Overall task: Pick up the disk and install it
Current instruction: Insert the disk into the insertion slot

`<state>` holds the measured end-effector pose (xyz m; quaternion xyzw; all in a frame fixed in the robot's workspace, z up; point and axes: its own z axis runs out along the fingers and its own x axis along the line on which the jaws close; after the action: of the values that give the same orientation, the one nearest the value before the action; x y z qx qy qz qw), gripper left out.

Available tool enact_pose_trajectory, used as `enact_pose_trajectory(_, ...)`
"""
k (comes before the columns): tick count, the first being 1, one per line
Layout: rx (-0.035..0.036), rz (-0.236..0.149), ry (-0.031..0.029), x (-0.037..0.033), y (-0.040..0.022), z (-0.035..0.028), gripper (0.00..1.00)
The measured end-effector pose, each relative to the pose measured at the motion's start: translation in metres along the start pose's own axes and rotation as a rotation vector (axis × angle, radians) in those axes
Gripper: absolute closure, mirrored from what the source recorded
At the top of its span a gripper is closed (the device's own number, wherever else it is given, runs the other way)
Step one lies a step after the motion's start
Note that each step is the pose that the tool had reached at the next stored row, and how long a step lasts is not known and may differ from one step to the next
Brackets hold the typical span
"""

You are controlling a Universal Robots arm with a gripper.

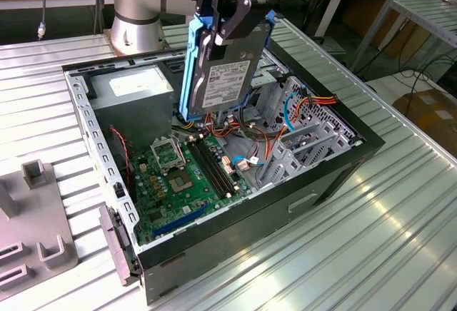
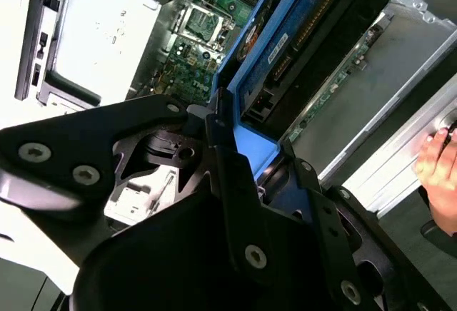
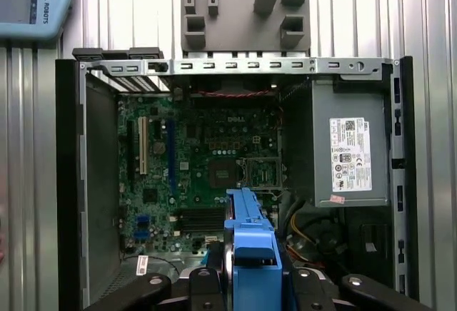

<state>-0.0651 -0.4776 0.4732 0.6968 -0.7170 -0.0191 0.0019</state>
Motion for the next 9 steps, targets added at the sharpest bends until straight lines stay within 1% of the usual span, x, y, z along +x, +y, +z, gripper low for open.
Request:
enact_pose_trajectory(1, 0.0, 0.0, 0.0001, 0.0003, -0.0048, 0.0, 0.63)
enact_pose_trajectory(3, 0.0, 0.0, 0.0003, 0.0024, -0.0116, -0.0002, 0.63)
enact_pose_trajectory(5, 0.0, 0.0, 0.0005, 0.005, -0.0142, -0.0003, 0.63)
enact_pose_trajectory(8, 0.0001, 0.0, 0.0031, 0.0118, -0.0168, -0.0006, 0.63)
enact_pose_trajectory(9, 0.0001, 0.0, 0.0046, 0.0151, -0.0175, -0.0007, 0.63)
